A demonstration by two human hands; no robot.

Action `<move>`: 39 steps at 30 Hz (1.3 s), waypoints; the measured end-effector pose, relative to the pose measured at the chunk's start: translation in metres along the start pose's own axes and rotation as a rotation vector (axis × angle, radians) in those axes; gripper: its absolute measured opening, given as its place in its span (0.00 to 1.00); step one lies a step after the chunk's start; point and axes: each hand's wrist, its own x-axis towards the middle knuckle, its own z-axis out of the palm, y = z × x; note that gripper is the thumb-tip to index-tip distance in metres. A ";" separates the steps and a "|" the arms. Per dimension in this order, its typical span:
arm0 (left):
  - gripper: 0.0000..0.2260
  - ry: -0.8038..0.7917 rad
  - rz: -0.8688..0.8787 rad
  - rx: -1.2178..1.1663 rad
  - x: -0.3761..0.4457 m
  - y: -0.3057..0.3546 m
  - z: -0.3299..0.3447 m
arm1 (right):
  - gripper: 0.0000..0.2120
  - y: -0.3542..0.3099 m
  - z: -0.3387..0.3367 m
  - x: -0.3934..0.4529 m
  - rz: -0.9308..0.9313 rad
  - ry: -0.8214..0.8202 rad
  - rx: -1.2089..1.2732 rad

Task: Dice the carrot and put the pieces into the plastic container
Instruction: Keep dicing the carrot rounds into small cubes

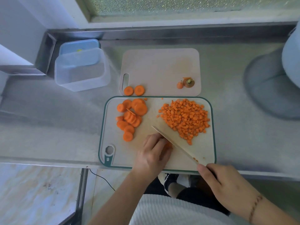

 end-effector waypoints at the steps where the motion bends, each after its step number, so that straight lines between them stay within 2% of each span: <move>1: 0.07 0.001 0.025 0.009 -0.001 -0.001 0.000 | 0.32 0.002 0.000 -0.002 -0.003 -0.005 -0.004; 4: 0.05 0.016 0.071 0.019 -0.002 -0.005 0.001 | 0.35 0.007 -0.001 -0.007 0.004 -0.022 -0.026; 11: 0.05 0.041 0.110 0.008 0.000 -0.004 0.004 | 0.29 -0.004 0.001 -0.001 0.048 -0.107 -0.158; 14: 0.04 0.035 0.128 0.010 0.001 -0.004 0.003 | 0.28 -0.010 0.004 0.012 0.026 -0.071 -0.084; 22: 0.04 0.058 0.127 0.010 -0.004 -0.008 0.001 | 0.32 -0.002 0.000 0.000 -0.002 -0.011 0.071; 25: 0.04 0.060 0.132 0.008 -0.004 -0.008 0.002 | 0.27 0.000 -0.001 -0.009 -0.006 -0.041 0.087; 29: 0.03 0.059 0.136 0.010 -0.005 -0.010 0.002 | 0.28 -0.003 0.003 -0.006 0.020 -0.084 -0.124; 31: 0.02 0.060 0.139 -0.002 -0.003 -0.011 0.002 | 0.25 -0.013 0.007 0.004 0.032 -0.079 -0.230; 36: 0.02 0.066 0.122 0.000 -0.004 -0.009 0.001 | 0.26 -0.017 0.007 0.016 0.000 -0.020 0.038; 39: 0.03 0.099 0.099 0.015 -0.004 -0.008 0.002 | 0.24 -0.012 -0.002 0.005 0.016 -0.006 0.090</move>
